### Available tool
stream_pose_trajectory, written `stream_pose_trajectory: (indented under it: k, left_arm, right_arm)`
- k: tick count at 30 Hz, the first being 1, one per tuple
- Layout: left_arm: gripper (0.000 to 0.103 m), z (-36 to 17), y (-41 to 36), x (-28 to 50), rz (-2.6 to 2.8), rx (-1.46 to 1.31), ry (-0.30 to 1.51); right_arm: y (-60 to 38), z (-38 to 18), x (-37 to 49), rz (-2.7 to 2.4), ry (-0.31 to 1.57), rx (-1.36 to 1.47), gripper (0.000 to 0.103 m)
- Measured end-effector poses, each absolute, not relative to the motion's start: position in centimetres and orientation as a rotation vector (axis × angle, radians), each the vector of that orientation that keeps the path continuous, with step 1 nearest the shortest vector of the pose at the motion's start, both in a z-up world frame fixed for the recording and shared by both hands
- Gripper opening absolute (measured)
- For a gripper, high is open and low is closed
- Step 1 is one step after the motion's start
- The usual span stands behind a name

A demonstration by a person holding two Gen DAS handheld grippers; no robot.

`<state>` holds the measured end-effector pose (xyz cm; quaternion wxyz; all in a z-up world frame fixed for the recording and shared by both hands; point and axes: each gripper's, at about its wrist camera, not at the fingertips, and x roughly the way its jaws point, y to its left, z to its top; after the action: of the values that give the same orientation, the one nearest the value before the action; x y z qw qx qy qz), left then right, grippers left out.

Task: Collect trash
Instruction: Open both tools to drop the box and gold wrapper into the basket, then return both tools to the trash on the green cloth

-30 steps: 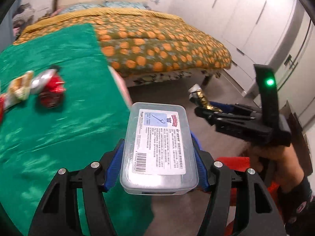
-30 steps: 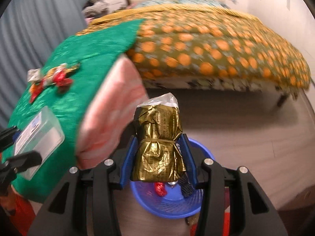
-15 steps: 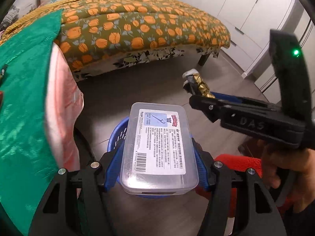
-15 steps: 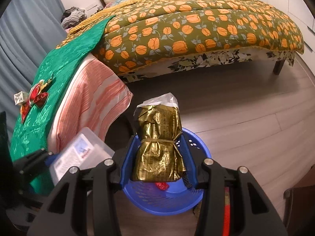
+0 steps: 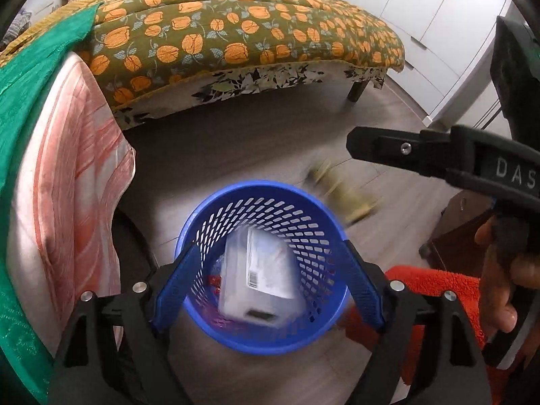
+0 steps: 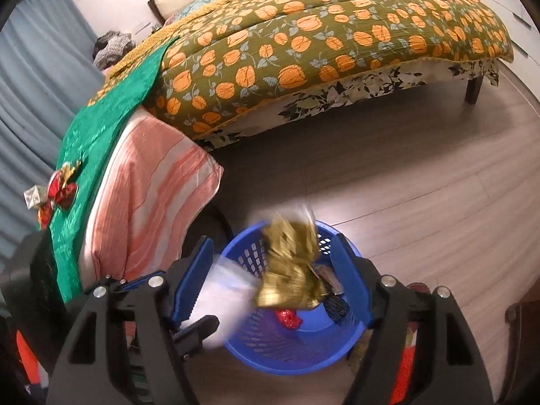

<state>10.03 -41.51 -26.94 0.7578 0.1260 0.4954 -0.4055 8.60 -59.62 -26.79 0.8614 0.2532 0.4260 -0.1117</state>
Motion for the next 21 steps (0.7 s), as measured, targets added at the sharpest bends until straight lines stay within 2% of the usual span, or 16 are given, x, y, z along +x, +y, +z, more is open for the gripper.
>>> stream_pose_trajectory:
  k: [10, 12, 21]
  left_arm:
    - [0.085, -21.4, -38.0, 8.0, -0.95, 0.192, 0.993]
    - [0.091, -19.9, -36.8, 7.3, -0.948, 0.191, 0.954]
    - [0.091, -17.4, -26.8, 7.1, -0.842, 0.174, 0.886]
  right_arm:
    - [-58.7, -24.4, 8.4, -0.303, 0.819, 0.439, 0.072]
    - [-57.7, -23.5, 8.4, -0.318, 0.784, 0.393, 0.072]
    - [-50.8, -20.0, 8.6, -0.266, 0.624, 0.181, 0.075]
